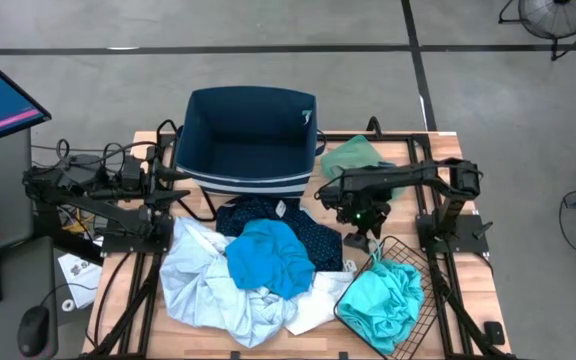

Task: Pick & Place Cloths
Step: Put the light blue shorts into the black wire basket

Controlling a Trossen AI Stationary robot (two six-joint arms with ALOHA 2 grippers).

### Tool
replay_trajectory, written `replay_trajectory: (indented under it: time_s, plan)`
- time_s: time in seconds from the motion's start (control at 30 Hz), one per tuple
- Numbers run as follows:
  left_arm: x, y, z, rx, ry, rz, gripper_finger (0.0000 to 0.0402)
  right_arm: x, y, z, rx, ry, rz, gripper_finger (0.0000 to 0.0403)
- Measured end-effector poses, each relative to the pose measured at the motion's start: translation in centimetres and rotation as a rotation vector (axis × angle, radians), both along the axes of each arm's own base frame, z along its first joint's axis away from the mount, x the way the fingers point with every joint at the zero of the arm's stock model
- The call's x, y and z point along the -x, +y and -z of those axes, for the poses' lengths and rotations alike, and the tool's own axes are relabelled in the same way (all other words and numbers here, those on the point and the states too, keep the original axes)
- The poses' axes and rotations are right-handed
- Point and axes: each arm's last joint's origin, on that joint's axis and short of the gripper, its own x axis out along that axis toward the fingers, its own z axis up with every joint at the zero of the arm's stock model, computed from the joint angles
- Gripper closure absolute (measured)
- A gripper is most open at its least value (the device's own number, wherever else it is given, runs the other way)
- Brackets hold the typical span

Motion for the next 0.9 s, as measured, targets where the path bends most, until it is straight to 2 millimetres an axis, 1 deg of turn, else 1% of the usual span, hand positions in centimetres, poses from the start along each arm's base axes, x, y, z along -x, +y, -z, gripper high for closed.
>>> replay_trajectory:
  time_s: [0.13,0.23,0.37,0.57,0.7,0.8,0.9]
  plan:
    - [0.0,0.0,0.0,0.0,0.0,0.0,0.0229,0.0,-0.4,0.0,-0.023,0.005,0.042,0.0103]
    - [0.0,0.0,0.0,0.0,0.0,0.0,0.0229,0.0,-0.3,-0.1,-0.05,0.004,0.059,0.0103]
    - [0.0,0.0,0.0,0.0,0.001,0.0,0.0229,-0.1,0.5,-0.1,-0.087,0.001,0.052,0.0103]
    - [0.0,0.0,0.0,-0.001,0.003,0.0,0.0229,-0.2,1.7,-0.1,-0.083,-0.004,0.004,0.0103]
    - [0.0,0.0,0.0,-0.001,0.003,0.0,0.0229,-0.2,1.9,-0.1,-0.075,-0.005,-0.005,0.0106]
    - [0.0,0.0,0.0,-0.001,0.004,0.0,0.0229,-0.1,1.8,-0.1,-0.048,0.011,-0.011,0.0128]
    - [0.0,0.0,0.0,-0.002,0.004,0.0,0.0229,-0.1,1.8,-0.1,-0.037,0.013,-0.015,0.0172]
